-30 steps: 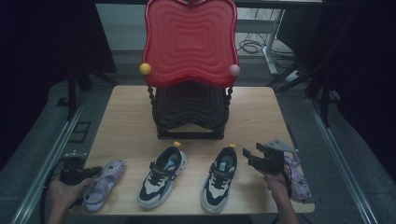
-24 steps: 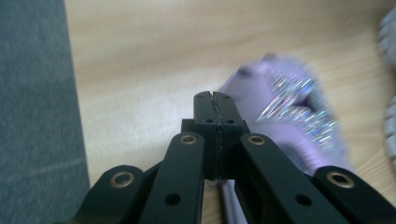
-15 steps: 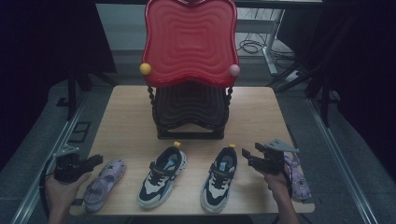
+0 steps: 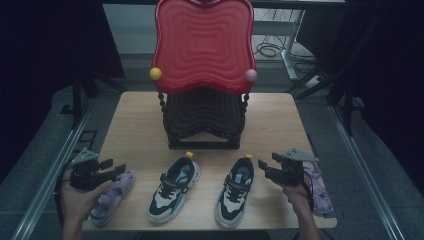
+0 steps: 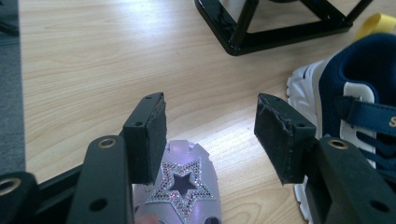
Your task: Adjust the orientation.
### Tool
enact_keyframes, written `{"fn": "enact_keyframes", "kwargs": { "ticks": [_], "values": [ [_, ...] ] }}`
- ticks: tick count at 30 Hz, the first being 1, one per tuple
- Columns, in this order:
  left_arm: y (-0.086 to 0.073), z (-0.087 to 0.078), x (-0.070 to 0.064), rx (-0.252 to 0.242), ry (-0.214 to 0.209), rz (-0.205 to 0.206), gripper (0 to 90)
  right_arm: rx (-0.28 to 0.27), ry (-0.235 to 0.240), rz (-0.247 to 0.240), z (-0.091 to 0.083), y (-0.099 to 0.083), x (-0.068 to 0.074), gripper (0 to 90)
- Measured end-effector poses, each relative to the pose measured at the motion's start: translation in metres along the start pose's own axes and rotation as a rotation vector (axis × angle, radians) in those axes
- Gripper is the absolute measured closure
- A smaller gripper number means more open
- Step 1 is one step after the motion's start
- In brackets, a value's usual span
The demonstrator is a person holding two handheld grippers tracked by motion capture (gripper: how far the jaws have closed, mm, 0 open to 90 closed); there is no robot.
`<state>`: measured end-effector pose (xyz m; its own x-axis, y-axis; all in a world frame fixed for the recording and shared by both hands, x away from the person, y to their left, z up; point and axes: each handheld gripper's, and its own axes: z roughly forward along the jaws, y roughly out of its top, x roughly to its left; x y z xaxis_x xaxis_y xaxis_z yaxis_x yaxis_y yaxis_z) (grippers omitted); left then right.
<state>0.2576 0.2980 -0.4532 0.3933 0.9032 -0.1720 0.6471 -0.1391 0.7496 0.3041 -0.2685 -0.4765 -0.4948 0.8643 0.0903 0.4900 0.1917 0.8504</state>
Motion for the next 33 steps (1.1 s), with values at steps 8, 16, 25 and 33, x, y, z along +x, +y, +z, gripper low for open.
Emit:
{"fn": "enact_keyframes", "kwargs": {
  "ticks": [8,16,25,33],
  "values": [
    [0.003,0.008,-0.014,0.009,-0.031,0.031,42.3,0.058,0.021,-0.027,-0.028,-0.007,-0.009,67.5],
    [0.006,0.008,-0.023,0.02,-0.023,0.044,42.0,0.101,0.067,-0.04,-0.057,-0.02,-0.035,88.7],
    [0.008,0.002,-0.032,0.003,-0.017,0.048,41.9,0.091,0.02,-0.045,-0.094,-0.029,-0.057,89.0],
    [0.01,0.007,-0.03,0.013,-0.019,0.047,41.7,0.082,-0.062,0.014,-0.124,-0.046,-0.084,89.1]
  ]
}}
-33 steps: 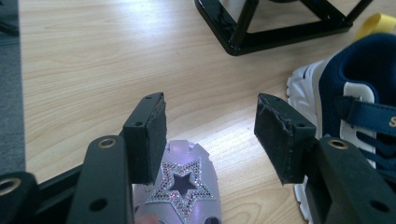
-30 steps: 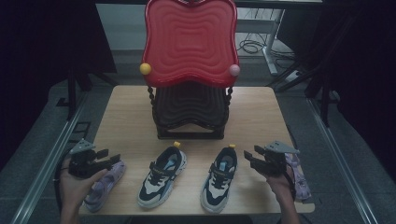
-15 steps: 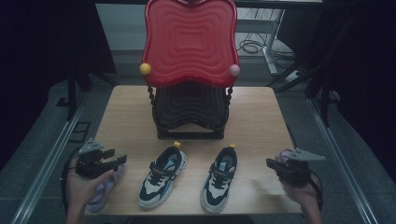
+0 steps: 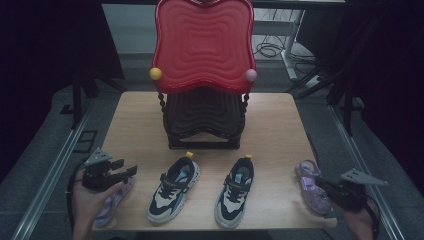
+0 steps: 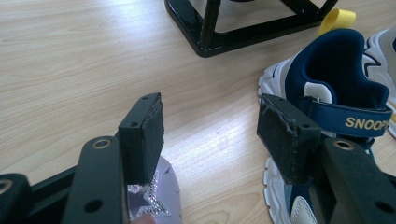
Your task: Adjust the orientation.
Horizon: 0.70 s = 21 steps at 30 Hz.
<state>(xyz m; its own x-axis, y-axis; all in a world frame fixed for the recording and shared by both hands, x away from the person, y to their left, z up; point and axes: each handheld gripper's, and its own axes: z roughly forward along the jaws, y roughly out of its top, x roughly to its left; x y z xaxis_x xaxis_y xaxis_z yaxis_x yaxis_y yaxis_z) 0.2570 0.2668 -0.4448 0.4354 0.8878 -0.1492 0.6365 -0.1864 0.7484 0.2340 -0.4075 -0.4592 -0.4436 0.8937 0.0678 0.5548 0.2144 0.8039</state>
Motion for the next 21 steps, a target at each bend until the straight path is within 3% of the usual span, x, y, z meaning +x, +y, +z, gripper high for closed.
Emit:
{"fn": "enact_keyframes", "kwargs": {
  "ticks": [2,7,15,21],
  "values": [
    [0.002,0.003,-0.001,0.005,-0.005,0.006,41.7,0.008,-0.03,0.02,-0.008,-0.01,-0.009,89.1],
    [0.001,0.006,-0.003,0.017,-0.013,0.013,41.3,0.031,-0.047,0.056,-0.014,-0.027,-0.021,89.1],
    [0.001,0.004,-0.004,0.012,-0.006,0.012,41.3,0.086,-0.082,0.079,-0.01,-0.046,-0.034,89.1],
    [0.0,0.007,-0.005,0.021,-0.008,0.015,41.3,0.123,-0.08,0.079,-0.005,-0.05,-0.037,89.2]
  ]
}}
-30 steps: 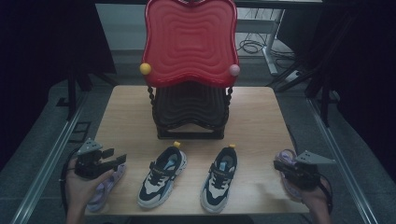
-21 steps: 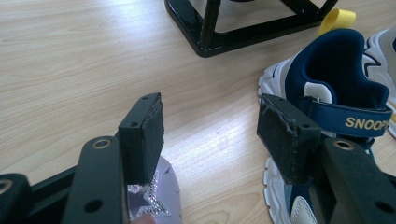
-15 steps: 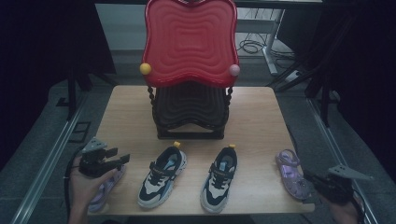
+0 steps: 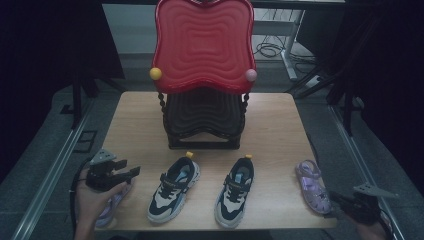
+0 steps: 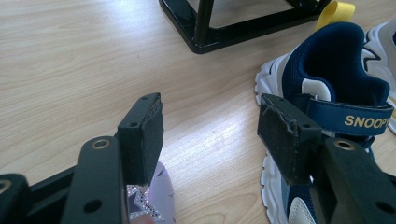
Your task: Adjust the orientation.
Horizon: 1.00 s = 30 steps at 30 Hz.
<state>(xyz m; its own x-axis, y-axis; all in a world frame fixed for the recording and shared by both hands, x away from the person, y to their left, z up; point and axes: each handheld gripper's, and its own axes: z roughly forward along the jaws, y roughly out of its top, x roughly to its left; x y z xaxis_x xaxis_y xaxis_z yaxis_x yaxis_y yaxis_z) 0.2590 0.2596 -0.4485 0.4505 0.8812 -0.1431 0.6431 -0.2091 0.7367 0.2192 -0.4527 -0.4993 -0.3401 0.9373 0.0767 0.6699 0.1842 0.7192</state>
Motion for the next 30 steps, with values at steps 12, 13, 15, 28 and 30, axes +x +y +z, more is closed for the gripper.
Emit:
{"fn": "enact_keyframes", "kwargs": {
  "ticks": [12,13,15,28,30],
  "values": [
    [-0.001,0.002,-0.001,0.008,-0.002,0.004,41.1,0.032,0.073,-0.065,0.005,0.008,0.02,89.2],
    [-0.001,0.003,-0.001,0.012,-0.003,0.004,41.1,0.036,0.078,-0.073,0.005,0.009,0.022,89.2],
    [-0.001,0.005,-0.001,0.015,-0.005,0.005,41.1,0.041,0.091,-0.084,0.005,0.011,0.025,89.2],
    [-0.003,0.005,-0.001,0.018,-0.007,0.002,41.0,0.088,0.158,-0.148,0.02,0.021,0.059,89.1],
    [-0.003,0.004,-0.001,0.017,-0.007,0.004,40.9,0.102,0.159,-0.159,0.028,0.022,0.069,89.1]
  ]
}}
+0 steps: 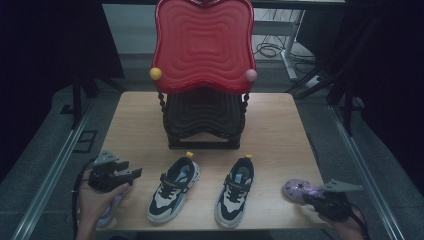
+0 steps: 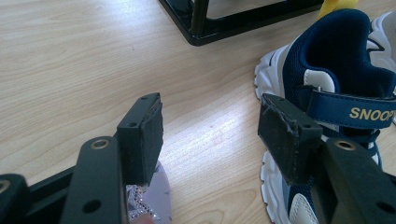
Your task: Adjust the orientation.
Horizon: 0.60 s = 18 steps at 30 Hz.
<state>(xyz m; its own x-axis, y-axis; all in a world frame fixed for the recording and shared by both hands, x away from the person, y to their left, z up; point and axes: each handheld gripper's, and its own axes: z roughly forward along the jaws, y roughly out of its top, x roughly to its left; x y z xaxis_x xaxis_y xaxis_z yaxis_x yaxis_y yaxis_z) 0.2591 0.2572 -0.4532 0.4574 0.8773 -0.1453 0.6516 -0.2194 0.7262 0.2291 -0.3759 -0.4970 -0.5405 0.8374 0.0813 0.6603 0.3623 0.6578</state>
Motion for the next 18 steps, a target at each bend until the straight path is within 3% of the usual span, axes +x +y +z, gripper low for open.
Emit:
{"fn": "enact_keyframes", "kwargs": {
  "ticks": [5,13,15,17,18],
  "values": [
    [-0.001,-0.002,0.002,-0.004,0.001,-0.005,40.8,0.005,-0.024,-0.001,0.009,0.007,0.011,89.2],
    [-0.001,-0.001,0.003,0.001,-0.002,-0.004,40.7,-0.054,-0.04,-0.029,-0.004,0.017,0.018,89.1],
    [-0.001,-0.003,0.003,-0.003,0.0,-0.005,40.6,-0.104,-0.065,-0.017,-0.021,0.02,0.01,89.1],
    [-0.002,-0.004,0.004,-0.006,0.003,-0.006,40.6,-0.117,-0.078,-0.009,-0.026,0.019,0.006,89.1],
    [-0.002,-0.005,0.004,-0.009,0.003,-0.009,40.6,-0.138,-0.103,0.018,-0.035,0.018,-0.007,89.1]
  ]
}}
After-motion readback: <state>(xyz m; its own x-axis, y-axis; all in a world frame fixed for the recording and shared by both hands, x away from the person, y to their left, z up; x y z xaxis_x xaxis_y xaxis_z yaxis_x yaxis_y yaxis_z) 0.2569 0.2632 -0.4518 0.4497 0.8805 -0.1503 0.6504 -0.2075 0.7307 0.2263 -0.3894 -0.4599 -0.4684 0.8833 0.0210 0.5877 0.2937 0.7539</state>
